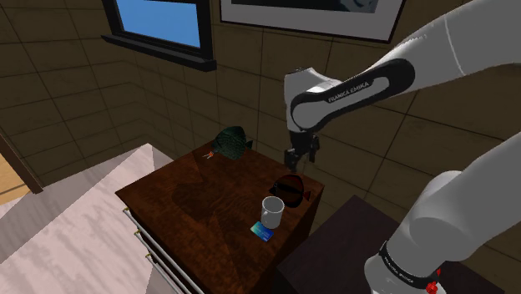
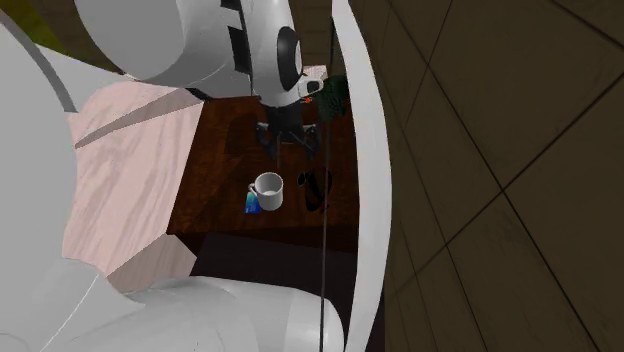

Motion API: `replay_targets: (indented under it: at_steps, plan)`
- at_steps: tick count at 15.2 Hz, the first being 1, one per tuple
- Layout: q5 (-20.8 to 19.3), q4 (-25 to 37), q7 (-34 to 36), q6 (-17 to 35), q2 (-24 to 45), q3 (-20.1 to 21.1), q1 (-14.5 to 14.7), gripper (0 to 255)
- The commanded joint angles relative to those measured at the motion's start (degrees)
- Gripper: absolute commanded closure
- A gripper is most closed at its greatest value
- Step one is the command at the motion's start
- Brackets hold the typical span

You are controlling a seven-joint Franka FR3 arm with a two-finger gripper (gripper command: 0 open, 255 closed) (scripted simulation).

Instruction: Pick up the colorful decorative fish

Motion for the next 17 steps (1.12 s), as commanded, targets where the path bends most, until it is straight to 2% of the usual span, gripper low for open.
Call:
replay_targets:
  at_steps: [1,7,12,17]
  plan:
    - [-0.9,0.8,1.7,3.6,4.5,0.7,-0.1,0]
    - [-5.4,5.5,7.1,12.5,18.9,1.6,-0.3,0]
    - [-9.9,11.7,11.9,17.5,31.1,1.0,0.5,0]
    - [-11.3,12.5,13.3,20.4,34.9,0.4,0.8,0]
